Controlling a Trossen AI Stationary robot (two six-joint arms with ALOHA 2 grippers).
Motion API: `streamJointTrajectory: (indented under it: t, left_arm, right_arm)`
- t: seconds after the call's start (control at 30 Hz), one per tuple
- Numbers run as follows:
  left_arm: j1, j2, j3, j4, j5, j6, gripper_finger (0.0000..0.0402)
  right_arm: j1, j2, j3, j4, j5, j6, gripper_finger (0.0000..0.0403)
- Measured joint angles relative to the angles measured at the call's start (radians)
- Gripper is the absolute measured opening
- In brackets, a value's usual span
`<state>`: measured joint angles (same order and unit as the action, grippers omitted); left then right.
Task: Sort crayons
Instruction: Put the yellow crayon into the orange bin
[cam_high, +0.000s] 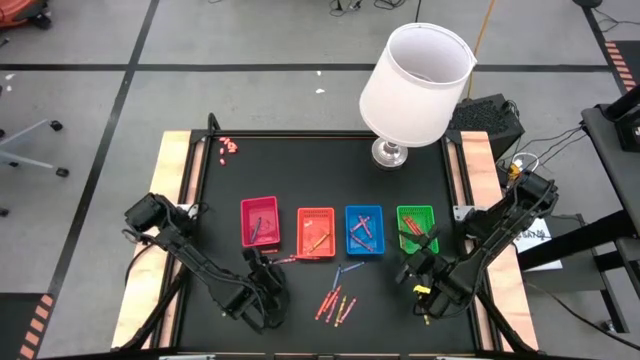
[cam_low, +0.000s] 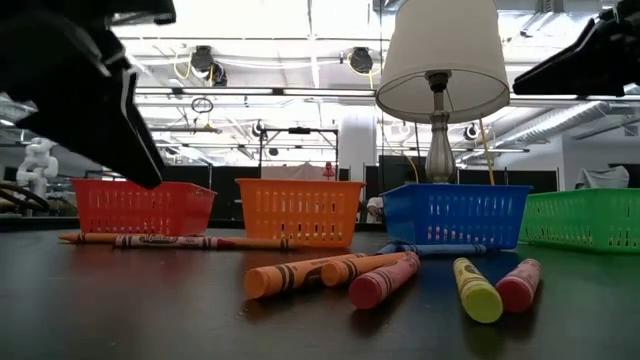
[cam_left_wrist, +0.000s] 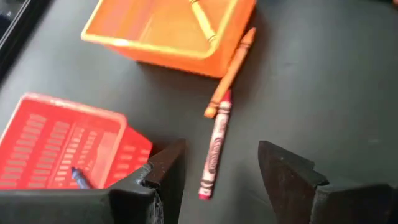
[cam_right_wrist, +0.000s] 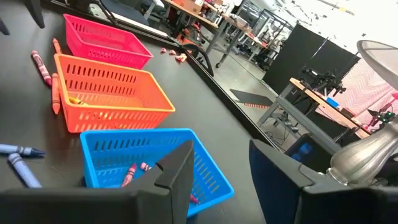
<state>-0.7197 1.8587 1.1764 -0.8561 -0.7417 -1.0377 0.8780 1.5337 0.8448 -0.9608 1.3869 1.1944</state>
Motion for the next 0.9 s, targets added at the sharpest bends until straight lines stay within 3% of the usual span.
streamJointTrajectory:
  t: [0.13, 0.6, 0.7, 0.9]
  left_arm:
    - [-0.001, 0.0, -0.041, 0.036, -0.018, -0.061, 0.0196]
    - [-0.03, 0.0, -0.097, 0.19, -0.015, -0.03, 0.0196]
    - [-0.045, 0.0, -0.091, 0.172, 0.045, -0.074, 0.0196]
    - [-0.084, -0.02, -0.045, 0.036, 0.291, -0.286, 0.0196]
  right_arm:
    - [0.0, 0.0, -0.002, 0.013, 0.0, -0.007, 0.0141]
    - [0.0, 0.0, -0.002, 0.019, 0.001, -0.02, 0.0141]
    - [0.0, 0.0, -0.002, 0.027, 0.001, -0.038, 0.0141]
    - [0.0, 0.0, -0.002, 0.029, 0.003, -0.04, 0.0141]
